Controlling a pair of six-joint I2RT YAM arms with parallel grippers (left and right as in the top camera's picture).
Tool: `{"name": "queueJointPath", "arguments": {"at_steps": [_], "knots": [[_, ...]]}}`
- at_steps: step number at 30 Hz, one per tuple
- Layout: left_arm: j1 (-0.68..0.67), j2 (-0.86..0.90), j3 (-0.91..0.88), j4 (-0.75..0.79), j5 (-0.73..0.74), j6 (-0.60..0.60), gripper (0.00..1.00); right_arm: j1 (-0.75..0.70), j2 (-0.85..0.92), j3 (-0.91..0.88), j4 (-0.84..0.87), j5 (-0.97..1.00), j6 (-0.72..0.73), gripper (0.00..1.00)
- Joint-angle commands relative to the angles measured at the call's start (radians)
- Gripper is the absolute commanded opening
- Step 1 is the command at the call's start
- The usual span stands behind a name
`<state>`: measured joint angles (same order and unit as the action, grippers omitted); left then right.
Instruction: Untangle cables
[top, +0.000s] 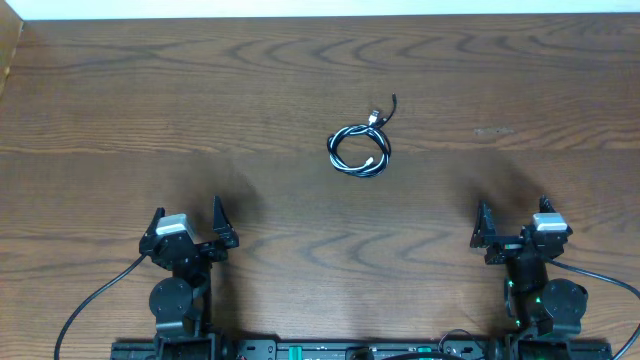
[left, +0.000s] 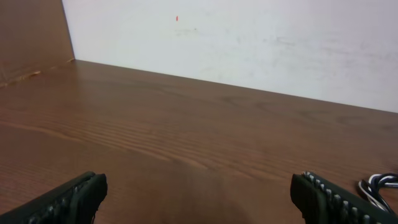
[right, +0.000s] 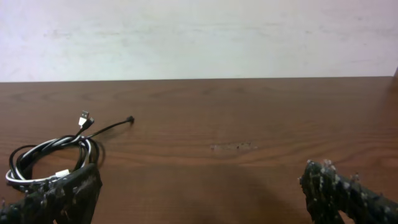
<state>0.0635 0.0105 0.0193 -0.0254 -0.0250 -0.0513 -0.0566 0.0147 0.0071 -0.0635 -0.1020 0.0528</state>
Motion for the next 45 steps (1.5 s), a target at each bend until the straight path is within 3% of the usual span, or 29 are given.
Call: {"name": "queueJointPath", "arguments": {"at_steps": [1,24,45], "knots": [[-0.004,0.0,-0.015,-0.045,-0.01,0.01,0.99,0.007,-0.004,-0.002,-0.003,-0.009,0.013,0.99],[-0.004,0.0,-0.015,-0.045,-0.01,0.01,0.99,0.007,-0.004,-0.002,-0.002,-0.011,0.014,0.99],[-0.004,0.002,-0.015,-0.043,0.053,-0.031,0.99,0.005,0.004,0.003,0.015,-0.219,0.04,0.99]]}}
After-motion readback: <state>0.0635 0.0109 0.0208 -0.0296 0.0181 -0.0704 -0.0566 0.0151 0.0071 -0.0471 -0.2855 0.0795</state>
